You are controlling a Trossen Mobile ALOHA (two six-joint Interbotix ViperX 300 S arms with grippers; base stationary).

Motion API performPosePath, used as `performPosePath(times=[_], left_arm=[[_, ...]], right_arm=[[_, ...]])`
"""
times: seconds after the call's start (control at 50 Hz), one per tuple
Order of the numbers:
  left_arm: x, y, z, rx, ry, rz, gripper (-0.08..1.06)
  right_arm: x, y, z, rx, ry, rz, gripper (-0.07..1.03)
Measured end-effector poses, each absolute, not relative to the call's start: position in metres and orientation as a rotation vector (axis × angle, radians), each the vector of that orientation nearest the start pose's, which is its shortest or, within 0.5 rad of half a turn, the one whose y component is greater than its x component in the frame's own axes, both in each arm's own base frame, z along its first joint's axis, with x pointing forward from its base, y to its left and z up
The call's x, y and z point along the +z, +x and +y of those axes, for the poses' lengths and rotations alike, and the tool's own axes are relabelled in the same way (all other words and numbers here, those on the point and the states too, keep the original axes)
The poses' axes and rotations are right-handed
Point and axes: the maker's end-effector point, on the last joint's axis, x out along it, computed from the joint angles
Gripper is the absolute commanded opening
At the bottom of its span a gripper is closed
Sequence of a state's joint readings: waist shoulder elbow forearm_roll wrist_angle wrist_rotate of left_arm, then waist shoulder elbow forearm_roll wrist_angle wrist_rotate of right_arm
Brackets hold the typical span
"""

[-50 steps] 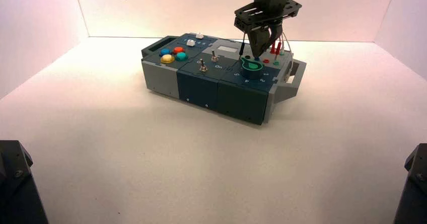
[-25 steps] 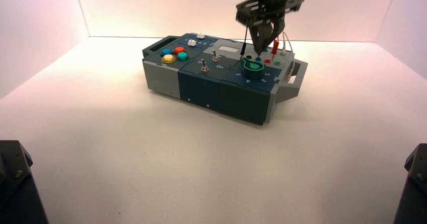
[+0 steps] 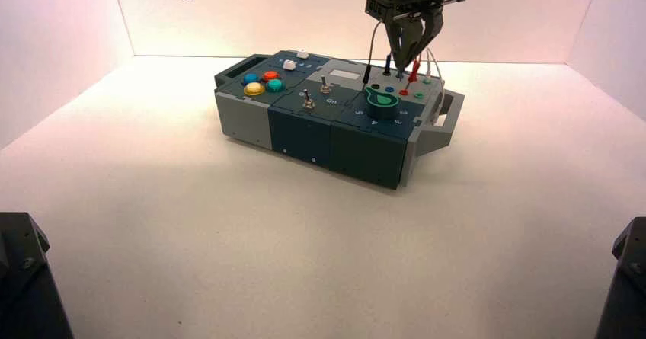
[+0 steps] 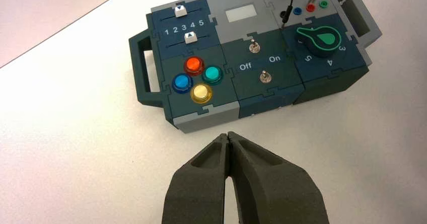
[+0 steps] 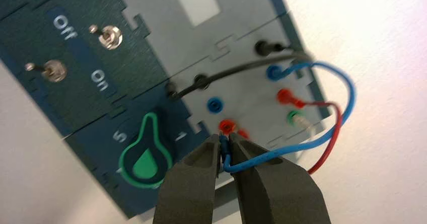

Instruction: Pull the blue wire.

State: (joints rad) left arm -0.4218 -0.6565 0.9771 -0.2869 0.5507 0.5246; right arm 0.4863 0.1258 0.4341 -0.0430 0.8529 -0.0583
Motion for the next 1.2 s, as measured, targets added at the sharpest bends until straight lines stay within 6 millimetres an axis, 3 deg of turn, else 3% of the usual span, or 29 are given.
performPosePath(times=[0.16,0.2,0.3,0.62,1.2], left_arm=[[0.174,0.231,-0.132,-0.651,0.371,0.780,-0.03],[0.174,0.230,-0.132,-0.651,0.372,0.778,-0.03],[0.173,0.231,-0.132,-0.649,0.371,0.776,-0.03],[0.173,0.237,-0.131,-0.623,0.364,0.724,-0.03],[0.170,0.247,-0.127,-0.571,0.364,0.630,-0.03]], right_arm=[[0.083,0.330,0.172,0.441,-0.421,1.386,0.22],[0.085,0.328,0.172,0.441,-0.420,1.385,0.35],[0.087,0.325,0.170,0.441,-0.419,1.382,0.46],[0.106,0.318,0.165,0.444,-0.416,1.332,0.46],[0.146,0.307,0.150,0.452,-0.384,1.041,0.45]])
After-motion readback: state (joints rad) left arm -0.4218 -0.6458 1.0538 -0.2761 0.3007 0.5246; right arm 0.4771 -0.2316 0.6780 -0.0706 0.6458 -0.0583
